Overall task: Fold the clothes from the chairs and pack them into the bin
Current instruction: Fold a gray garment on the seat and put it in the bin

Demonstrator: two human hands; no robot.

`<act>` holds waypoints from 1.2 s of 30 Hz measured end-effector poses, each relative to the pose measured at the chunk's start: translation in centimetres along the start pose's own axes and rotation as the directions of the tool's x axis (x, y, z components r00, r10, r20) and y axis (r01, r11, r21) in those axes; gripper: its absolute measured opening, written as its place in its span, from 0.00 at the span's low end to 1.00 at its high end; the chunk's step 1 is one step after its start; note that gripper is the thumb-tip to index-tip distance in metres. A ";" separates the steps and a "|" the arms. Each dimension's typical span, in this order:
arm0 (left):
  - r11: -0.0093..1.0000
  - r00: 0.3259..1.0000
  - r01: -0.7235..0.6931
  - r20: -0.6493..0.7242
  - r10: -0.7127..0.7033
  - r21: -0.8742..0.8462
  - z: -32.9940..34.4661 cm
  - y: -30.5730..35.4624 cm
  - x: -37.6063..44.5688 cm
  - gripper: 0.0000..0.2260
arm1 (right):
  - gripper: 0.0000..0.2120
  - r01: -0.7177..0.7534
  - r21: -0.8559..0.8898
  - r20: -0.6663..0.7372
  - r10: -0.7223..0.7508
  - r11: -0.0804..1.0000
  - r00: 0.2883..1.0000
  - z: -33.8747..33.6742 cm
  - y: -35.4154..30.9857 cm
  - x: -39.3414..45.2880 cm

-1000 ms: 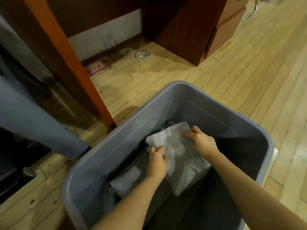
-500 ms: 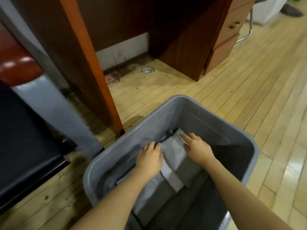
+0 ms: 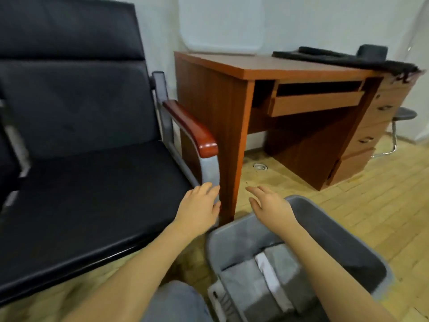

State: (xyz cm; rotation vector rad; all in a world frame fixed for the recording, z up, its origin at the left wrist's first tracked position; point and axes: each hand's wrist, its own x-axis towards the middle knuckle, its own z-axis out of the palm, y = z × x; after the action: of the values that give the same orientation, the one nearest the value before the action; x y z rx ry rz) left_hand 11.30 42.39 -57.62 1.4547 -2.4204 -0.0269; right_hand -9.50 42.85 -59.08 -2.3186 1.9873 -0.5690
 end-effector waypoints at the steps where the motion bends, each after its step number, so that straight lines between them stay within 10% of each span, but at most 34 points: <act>1: 1.000 0.999 0.027 -0.032 -0.027 0.003 -1.6 -1.4 -1.2 0.21 | 0.18 0.038 0.018 -0.019 -0.037 0.999 0.999 -0.3 -2.2 0.6; 17: 0.795 0.781 0.590 -0.349 -0.517 0.143 -17.1 -29.7 -27.1 0.14 | 0.15 0.647 0.210 -0.064 -0.650 0.733 0.757 6.8 -44.8 8.5; 31: 0.381 0.374 0.920 -0.475 -0.797 0.086 -17.8 -47.3 -41.9 0.23 | 0.19 0.701 0.484 0.099 -0.829 0.523 0.550 19.5 -70.1 8.9; 36: 0.450 0.416 0.893 -0.398 -0.817 0.009 -15.9 -48.8 -44.0 0.26 | 0.20 0.730 0.450 0.210 -0.856 0.514 0.473 21.8 -76.0 8.2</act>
State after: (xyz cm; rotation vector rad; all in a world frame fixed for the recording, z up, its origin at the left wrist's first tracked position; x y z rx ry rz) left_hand 76.64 59.11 -62.48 2.4318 -1.1625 0.2534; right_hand 69.93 44.22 -57.58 -2.7376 0.4506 -0.2955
